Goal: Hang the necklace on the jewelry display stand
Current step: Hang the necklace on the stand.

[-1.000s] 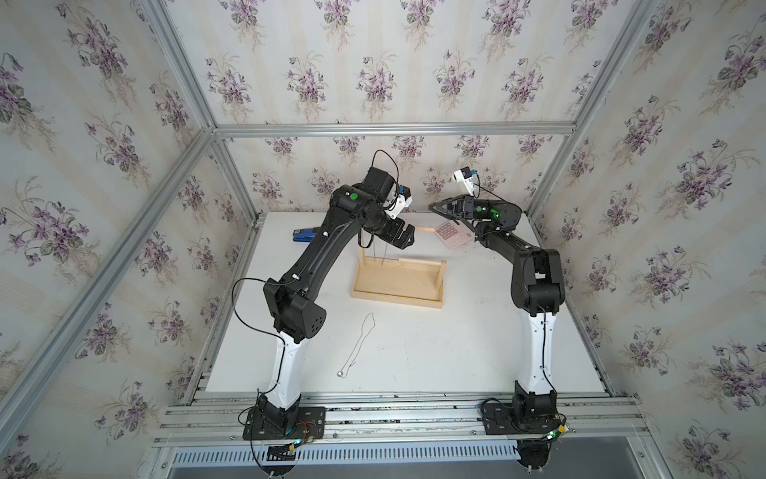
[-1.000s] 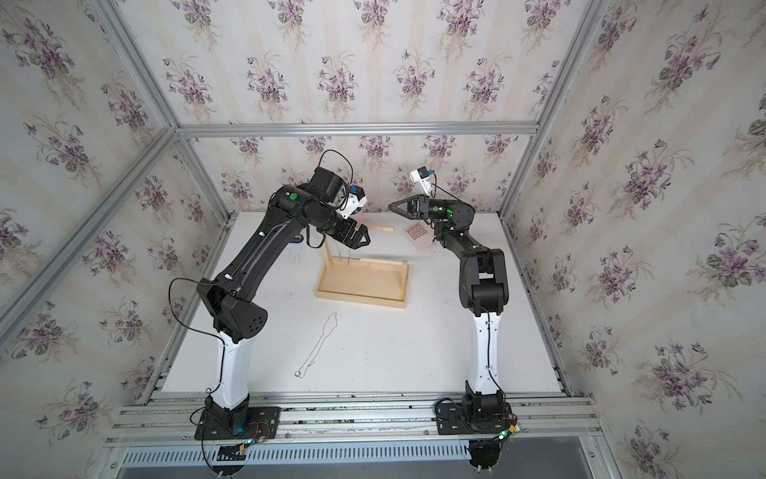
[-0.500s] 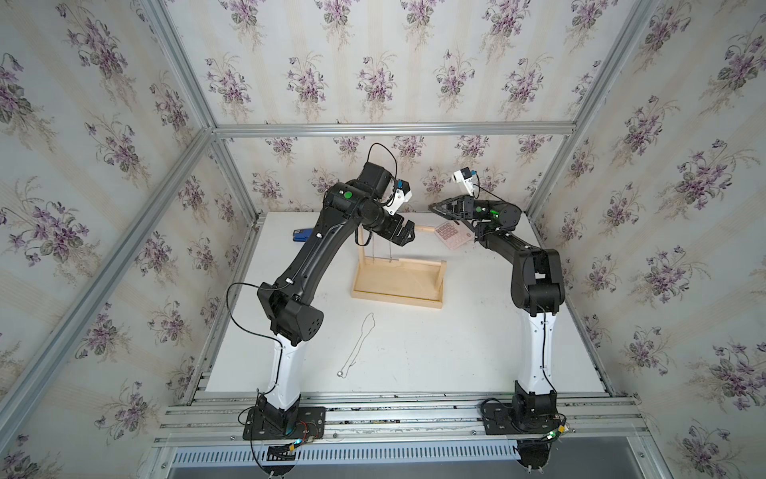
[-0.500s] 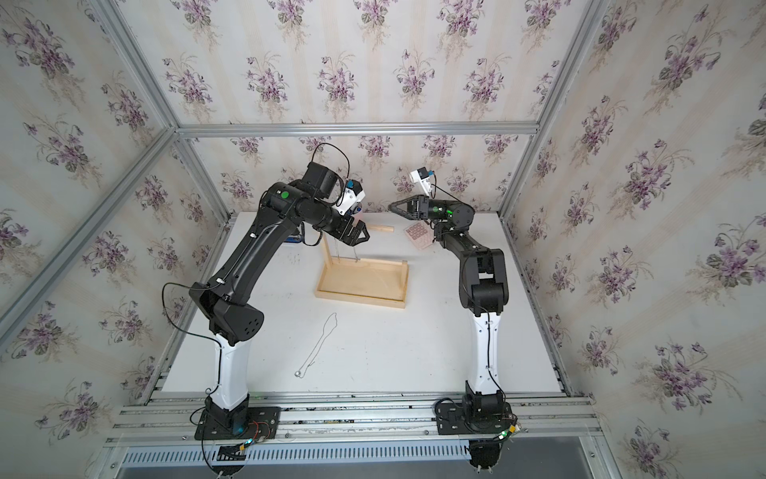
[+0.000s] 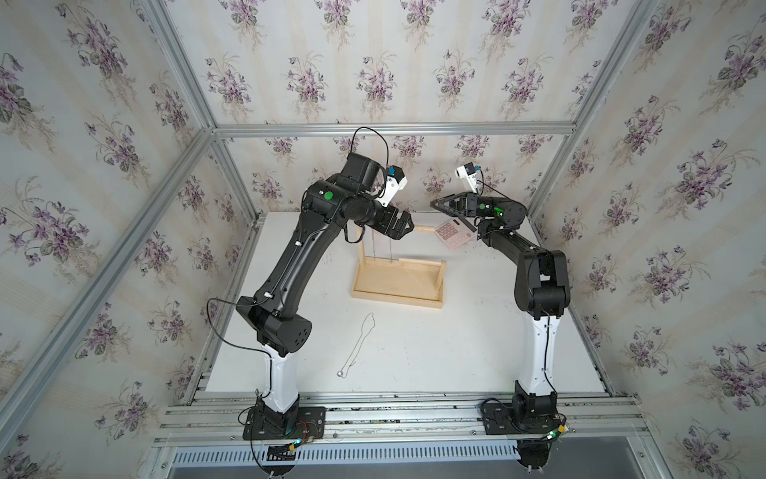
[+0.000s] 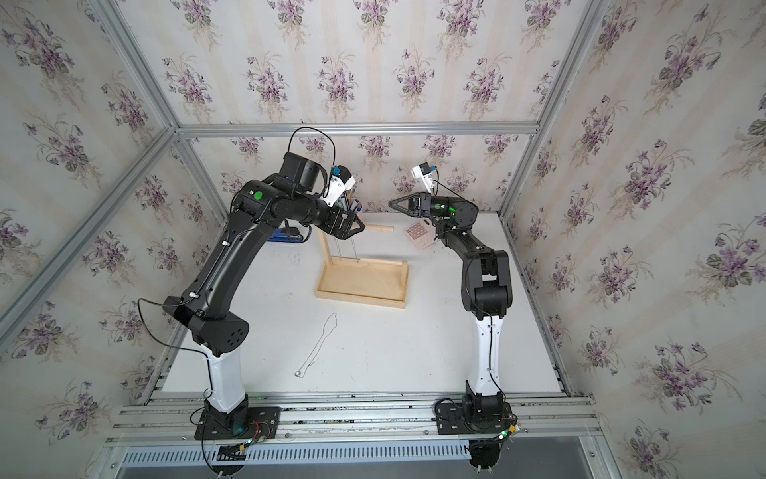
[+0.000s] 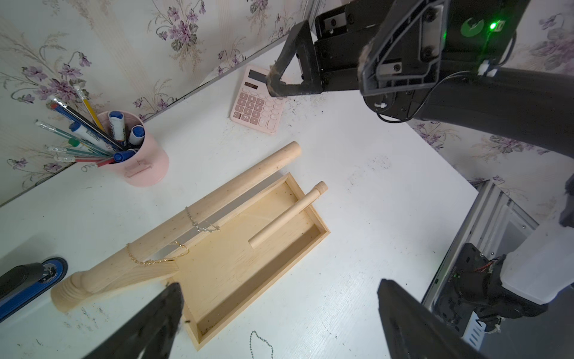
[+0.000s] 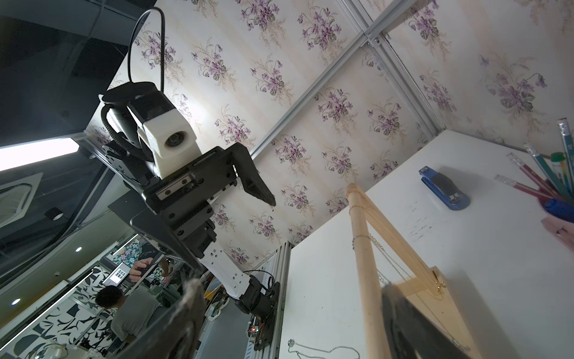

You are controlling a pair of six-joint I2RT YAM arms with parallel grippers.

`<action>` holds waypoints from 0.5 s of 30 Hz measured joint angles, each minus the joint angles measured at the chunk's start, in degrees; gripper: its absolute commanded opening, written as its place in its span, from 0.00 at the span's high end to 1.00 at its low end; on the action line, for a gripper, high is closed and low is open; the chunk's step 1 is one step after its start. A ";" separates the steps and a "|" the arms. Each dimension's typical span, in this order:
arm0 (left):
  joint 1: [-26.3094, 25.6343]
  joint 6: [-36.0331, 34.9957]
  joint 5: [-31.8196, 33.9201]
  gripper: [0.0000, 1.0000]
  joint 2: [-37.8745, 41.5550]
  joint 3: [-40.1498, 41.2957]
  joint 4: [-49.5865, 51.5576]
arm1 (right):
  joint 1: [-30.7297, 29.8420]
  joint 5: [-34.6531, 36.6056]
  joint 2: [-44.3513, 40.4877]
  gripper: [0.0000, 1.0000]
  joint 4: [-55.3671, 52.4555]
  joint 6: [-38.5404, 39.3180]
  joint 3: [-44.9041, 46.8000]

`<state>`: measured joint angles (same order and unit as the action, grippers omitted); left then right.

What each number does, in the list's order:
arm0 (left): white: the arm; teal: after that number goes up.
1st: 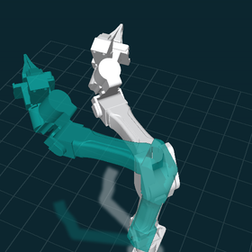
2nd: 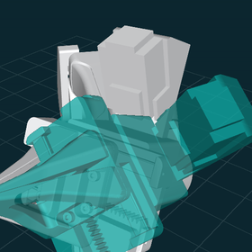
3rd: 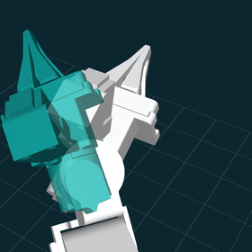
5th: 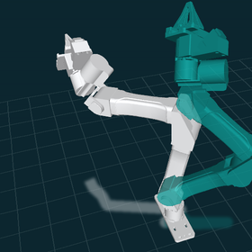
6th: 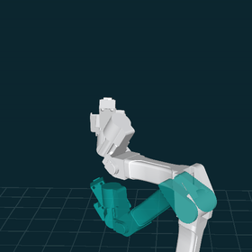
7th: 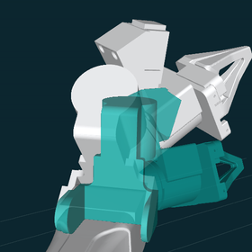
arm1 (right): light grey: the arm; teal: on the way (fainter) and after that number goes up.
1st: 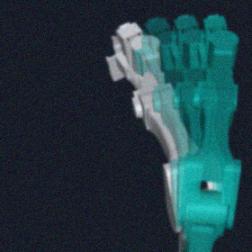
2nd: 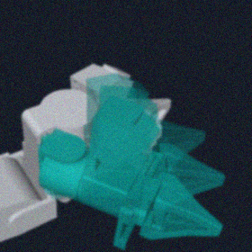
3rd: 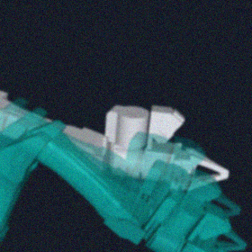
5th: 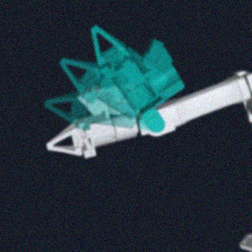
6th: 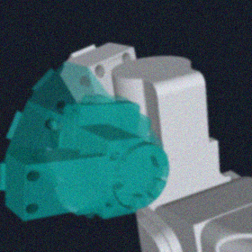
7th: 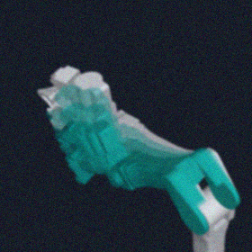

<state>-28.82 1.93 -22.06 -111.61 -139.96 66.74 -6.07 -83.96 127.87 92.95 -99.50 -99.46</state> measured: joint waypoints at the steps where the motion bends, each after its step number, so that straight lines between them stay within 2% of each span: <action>1: 0.33 0.13 -0.31 0.00 0.90 0.70 -0.55 | 0.00 0.00 -0.48 0.20 -0.02 -0.04 0.17; 5: 1.97 1.66 -1.86 0.00 3.80 2.97 -2.43 | -0.04 0.07 -2.43 0.25 0.00 -0.63 0.90; 9: 3.65 3.04 -3.02 0.00 7.43 7.19 -4.72 | -0.37 -0.04 -4.37 0.36 -0.02 -1.03 1.11; 15: 6.58 5.64 -6.34 0.00 12.39 15.30 -8.24 | -1.36 -0.57 -6.51 0.38 0.31 -1.16 -2.10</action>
<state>-22.24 7.57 -28.40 -99.22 -124.66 58.50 -7.42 -84.53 121.36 93.25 -100.66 -101.56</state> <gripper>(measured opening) 0.996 0.630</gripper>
